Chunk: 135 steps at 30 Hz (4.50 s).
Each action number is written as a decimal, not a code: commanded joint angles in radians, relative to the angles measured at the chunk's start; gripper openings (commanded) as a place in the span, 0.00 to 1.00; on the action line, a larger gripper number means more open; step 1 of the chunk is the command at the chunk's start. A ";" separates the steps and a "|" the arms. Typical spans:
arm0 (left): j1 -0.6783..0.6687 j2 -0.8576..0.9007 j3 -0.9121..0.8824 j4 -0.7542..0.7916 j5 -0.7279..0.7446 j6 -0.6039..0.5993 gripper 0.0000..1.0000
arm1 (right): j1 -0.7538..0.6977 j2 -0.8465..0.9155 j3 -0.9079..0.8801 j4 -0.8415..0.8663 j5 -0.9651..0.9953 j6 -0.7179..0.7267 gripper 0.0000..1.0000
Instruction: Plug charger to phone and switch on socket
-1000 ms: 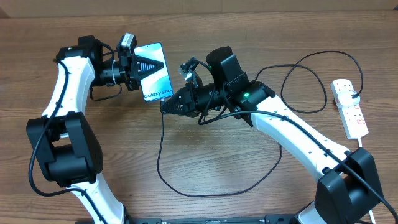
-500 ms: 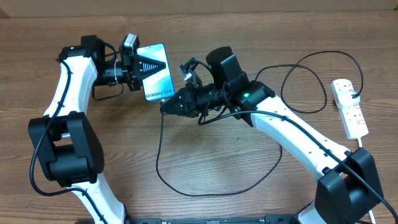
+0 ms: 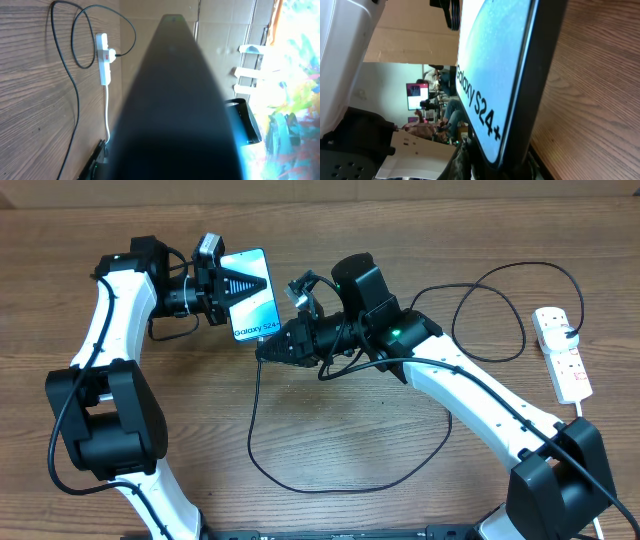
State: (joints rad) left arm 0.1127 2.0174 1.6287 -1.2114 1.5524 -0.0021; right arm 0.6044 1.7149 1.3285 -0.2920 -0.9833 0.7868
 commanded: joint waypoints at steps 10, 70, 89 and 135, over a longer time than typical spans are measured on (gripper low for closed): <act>-0.015 -0.045 0.010 0.039 0.029 0.005 0.04 | -0.009 -0.007 0.019 0.015 0.022 -0.032 0.04; -0.022 -0.045 0.010 0.034 0.030 0.014 0.04 | -0.020 -0.003 0.019 -0.031 0.022 -0.089 0.04; -0.074 -0.045 0.010 0.035 0.029 0.014 0.04 | -0.026 -0.003 0.019 -0.008 -0.042 -0.088 0.04; -0.023 -0.045 0.010 0.253 -0.110 -0.093 0.04 | -0.108 -0.003 0.019 -0.262 0.008 -0.356 0.04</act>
State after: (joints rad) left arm 0.0563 2.0174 1.6283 -1.0023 1.5204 -0.0193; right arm 0.5041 1.7149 1.3285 -0.5240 -1.0344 0.5026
